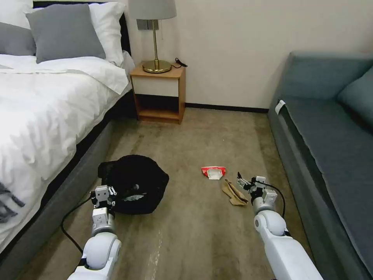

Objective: Pick up the trash bin, then pick up the garbage on the floor and place it into the trash bin.

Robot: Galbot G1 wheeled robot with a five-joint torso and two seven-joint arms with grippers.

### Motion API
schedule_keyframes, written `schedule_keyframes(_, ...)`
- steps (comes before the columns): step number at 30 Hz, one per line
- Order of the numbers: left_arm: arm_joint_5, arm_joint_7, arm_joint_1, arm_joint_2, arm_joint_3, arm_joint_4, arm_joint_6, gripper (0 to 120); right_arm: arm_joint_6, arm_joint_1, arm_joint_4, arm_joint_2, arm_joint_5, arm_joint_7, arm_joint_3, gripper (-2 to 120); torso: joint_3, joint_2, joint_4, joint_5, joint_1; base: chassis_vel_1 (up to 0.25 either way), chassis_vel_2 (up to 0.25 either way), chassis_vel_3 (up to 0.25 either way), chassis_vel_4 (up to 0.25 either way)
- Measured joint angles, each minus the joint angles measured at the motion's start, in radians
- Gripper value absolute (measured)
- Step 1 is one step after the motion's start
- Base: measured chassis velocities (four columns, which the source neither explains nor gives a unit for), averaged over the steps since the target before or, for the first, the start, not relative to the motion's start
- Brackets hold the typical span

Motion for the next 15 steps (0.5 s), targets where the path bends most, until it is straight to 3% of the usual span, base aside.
schedule_keyframes(15,-0.005,0.006,-0.002,0.002,-0.001,0.022,-0.015,3,0.019,-0.012,-0.009,0.007,-0.024,-0.008,0.004,100,0.000,0.000,0.0000,0.0005,0.000,-0.174,0.180,0.175,-0.171)
